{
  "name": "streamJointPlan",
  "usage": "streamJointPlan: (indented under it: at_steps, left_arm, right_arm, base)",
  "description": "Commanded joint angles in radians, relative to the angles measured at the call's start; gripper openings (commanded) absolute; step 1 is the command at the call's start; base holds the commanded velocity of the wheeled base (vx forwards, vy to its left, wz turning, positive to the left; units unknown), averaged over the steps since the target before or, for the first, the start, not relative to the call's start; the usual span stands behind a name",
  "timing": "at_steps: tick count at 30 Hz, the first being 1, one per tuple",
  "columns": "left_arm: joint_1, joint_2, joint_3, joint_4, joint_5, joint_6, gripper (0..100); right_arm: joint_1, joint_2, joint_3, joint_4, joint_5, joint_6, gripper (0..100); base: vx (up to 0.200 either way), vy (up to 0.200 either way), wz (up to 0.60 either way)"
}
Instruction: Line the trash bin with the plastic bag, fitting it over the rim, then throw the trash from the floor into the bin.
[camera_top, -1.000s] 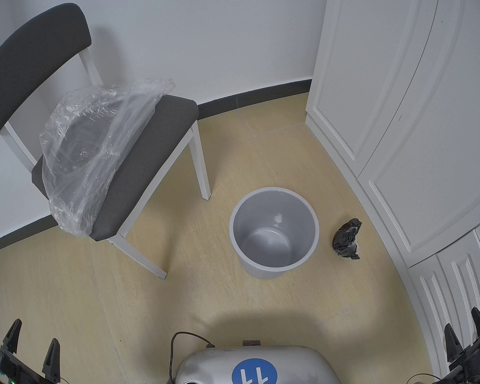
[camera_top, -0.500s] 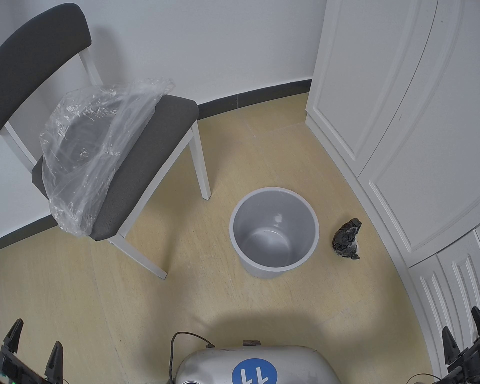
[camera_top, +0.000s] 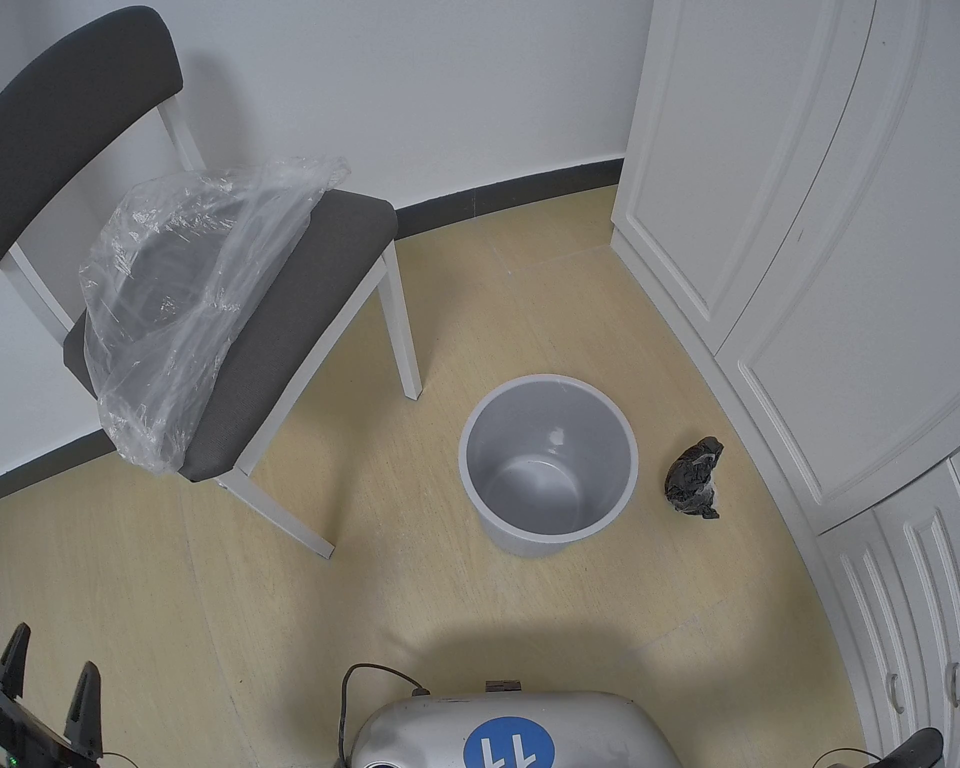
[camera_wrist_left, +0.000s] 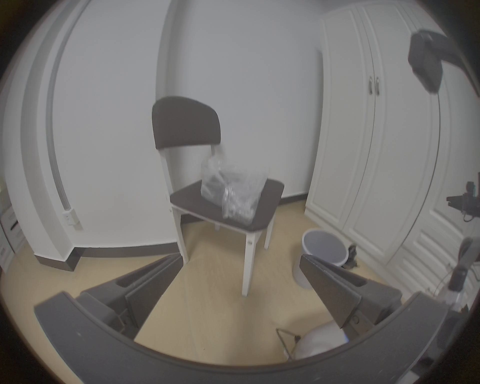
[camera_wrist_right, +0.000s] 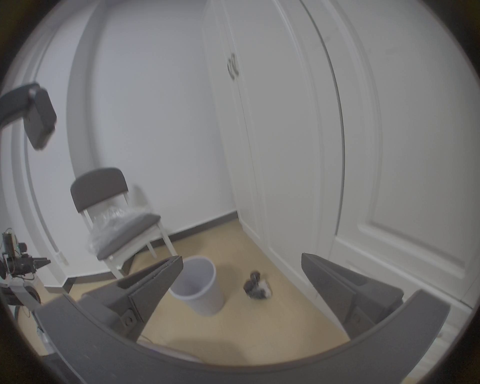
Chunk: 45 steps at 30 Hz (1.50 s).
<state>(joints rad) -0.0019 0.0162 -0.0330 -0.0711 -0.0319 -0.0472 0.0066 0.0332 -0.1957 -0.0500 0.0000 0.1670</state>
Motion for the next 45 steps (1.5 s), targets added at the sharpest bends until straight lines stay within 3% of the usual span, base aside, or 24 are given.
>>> streamJointPlan:
  at_steps: [1,7,8,11,19,21,23,24,27,28,36,45]
  left_arm:
    - [-0.013,0.031,-0.136,-0.050,-0.026,-0.085,100]
    - [-0.050,0.099,-0.130,-0.042,-0.025,-0.033,100]
    - [-0.073,0.182,-0.171,-0.052,-0.006,-0.025,100]
    - [-0.073,0.272,-0.217,-0.052,0.024,-0.020,100]
    - [-0.070,0.515,-0.298,-0.107,0.029,-0.014,100]
    - [-0.072,0.654,-0.343,-0.197,0.029,-0.013,100]
    - [-0.070,0.677,-0.351,-0.213,0.029,-0.013,100]
    - [-0.069,0.792,-0.377,-0.292,0.024,0.001,100]
    - [-0.069,0.838,-0.384,-0.326,0.020,0.029,100]
    - [-0.073,0.906,-0.407,-0.363,0.018,0.084,100]
    - [-0.081,0.990,-0.459,-0.375,0.033,0.234,100]
    - [-0.086,0.990,-0.401,-0.377,0.089,0.239,100]
  right_arm:
    - [0.021,0.082,-0.063,-0.007,0.008,-0.073,100]
    - [0.021,0.168,-0.073,-0.017,0.011,-0.096,100]
    - [0.023,0.304,-0.165,-0.022,0.009,-0.136,100]
    - [0.013,0.410,-0.237,-0.024,0.005,-0.173,100]
    - [0.009,0.596,-0.433,-0.025,-0.008,-0.127,100]
    - [0.003,0.654,-0.504,-0.048,-0.051,-0.090,100]
    - [0.003,0.665,-0.511,-0.056,-0.060,-0.087,100]
    - [0.003,0.720,-0.541,-0.105,-0.117,-0.073,100]
    - [0.003,0.745,-0.547,-0.131,-0.133,-0.073,100]
    - [0.003,0.780,-0.548,-0.160,-0.150,-0.077,100]
    - [0.019,0.800,-0.551,-0.156,-0.144,-0.087,100]
    - [0.107,0.777,-0.468,-0.157,-0.152,-0.146,100]
  base:
    - [0.000,0.000,0.00]
    - [0.000,0.000,0.00]
    - [0.000,0.000,0.00]
    - [0.000,0.000,0.00]
    - [0.000,0.000,0.00]
    - [0.000,0.000,0.00]
    - [0.000,0.000,0.00]
    - [0.000,0.000,0.00]
    - [0.000,0.000,0.00]
    - [0.000,0.000,0.00]
    - [0.000,0.000,0.00]
    - [0.000,0.000,0.00]
